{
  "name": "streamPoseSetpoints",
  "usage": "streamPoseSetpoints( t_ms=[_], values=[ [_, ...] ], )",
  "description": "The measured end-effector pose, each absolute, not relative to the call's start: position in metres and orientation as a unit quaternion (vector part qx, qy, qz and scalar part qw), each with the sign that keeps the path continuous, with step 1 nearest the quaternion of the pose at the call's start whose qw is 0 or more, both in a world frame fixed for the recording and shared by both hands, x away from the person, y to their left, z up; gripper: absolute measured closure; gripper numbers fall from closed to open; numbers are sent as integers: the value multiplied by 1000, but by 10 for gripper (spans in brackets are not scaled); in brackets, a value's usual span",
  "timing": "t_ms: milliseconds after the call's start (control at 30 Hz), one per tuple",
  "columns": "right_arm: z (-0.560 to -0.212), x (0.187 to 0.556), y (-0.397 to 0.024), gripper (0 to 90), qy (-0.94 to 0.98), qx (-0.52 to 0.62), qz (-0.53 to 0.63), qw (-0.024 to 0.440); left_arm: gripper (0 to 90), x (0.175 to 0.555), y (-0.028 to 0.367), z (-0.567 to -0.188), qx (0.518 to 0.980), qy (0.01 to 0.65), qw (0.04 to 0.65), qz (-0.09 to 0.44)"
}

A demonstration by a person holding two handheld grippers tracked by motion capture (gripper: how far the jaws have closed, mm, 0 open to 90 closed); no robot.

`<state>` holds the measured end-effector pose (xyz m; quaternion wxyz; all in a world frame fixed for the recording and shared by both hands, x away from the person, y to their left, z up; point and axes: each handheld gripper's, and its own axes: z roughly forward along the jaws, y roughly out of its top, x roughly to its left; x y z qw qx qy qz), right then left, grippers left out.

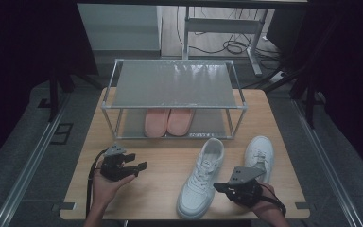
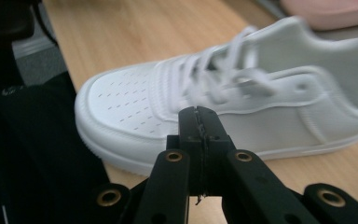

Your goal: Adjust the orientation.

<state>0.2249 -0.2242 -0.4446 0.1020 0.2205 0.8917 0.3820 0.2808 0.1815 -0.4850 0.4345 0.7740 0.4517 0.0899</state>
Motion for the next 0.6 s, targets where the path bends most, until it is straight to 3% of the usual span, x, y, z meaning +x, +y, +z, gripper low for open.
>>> streamPoseSetpoints(
  t_ms=[600],
  values=[
    [-472, 218, -191, 900, 931, 180, 308, 75, 355, 281, 180, -487, 778, 447, 433, 90]
  ],
)
